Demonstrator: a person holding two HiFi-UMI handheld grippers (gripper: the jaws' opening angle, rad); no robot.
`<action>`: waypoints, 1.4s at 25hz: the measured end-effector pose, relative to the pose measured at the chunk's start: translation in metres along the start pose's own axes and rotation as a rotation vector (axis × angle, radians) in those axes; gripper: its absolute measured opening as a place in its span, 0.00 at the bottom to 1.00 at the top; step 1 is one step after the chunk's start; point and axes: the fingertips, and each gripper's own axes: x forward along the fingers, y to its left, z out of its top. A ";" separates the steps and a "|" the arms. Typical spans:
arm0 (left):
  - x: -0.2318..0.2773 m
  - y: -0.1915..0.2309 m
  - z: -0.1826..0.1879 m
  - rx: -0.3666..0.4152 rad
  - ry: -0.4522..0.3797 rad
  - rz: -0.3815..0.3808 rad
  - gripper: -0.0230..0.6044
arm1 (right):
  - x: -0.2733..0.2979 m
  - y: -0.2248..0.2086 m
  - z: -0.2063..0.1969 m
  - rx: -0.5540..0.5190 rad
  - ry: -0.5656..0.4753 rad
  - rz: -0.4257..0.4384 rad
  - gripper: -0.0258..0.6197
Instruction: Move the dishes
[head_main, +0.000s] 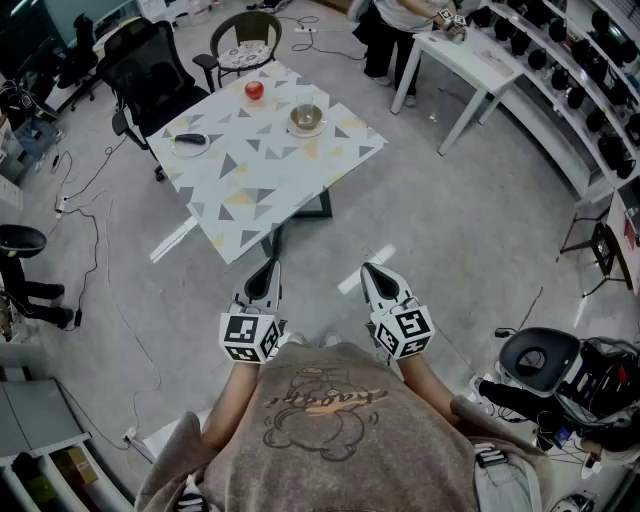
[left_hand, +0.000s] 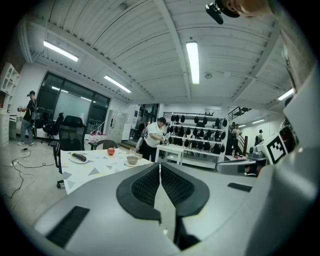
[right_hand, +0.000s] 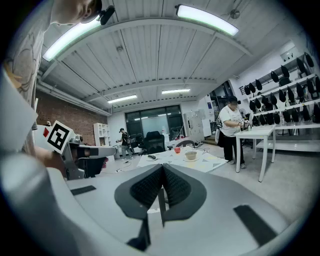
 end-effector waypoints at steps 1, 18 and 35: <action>0.001 -0.001 0.001 -0.001 -0.002 0.000 0.08 | 0.000 0.000 0.001 0.001 -0.003 0.000 0.04; 0.031 -0.016 0.011 0.024 -0.042 0.064 0.08 | 0.010 -0.037 0.008 0.011 -0.032 0.064 0.04; 0.139 0.029 0.023 0.028 -0.043 0.024 0.08 | 0.087 -0.098 0.008 0.034 -0.003 0.004 0.04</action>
